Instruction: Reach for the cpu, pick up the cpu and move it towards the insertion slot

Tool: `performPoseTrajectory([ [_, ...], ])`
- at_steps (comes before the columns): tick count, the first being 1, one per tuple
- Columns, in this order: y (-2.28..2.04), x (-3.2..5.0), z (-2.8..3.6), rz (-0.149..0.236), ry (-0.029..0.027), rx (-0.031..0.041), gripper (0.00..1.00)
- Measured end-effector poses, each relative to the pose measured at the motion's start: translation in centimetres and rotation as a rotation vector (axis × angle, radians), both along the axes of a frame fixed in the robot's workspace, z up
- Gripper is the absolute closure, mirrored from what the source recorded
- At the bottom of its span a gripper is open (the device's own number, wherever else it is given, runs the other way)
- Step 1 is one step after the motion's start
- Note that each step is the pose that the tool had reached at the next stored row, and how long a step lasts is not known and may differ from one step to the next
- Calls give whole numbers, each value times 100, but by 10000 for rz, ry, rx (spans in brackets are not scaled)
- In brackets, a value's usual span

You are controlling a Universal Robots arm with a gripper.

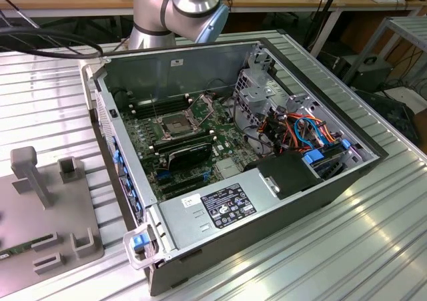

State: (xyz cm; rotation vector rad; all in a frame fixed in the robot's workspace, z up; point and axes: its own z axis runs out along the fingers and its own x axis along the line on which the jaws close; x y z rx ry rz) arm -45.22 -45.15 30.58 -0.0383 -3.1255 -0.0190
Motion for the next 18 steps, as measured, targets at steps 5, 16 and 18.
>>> performPoseTrajectory([
  [5,0,0,139,0,0,0,45],
  [16,0,0,391,0,0,0,45],
  [18,0,0,430,-1,0,0,45],
])
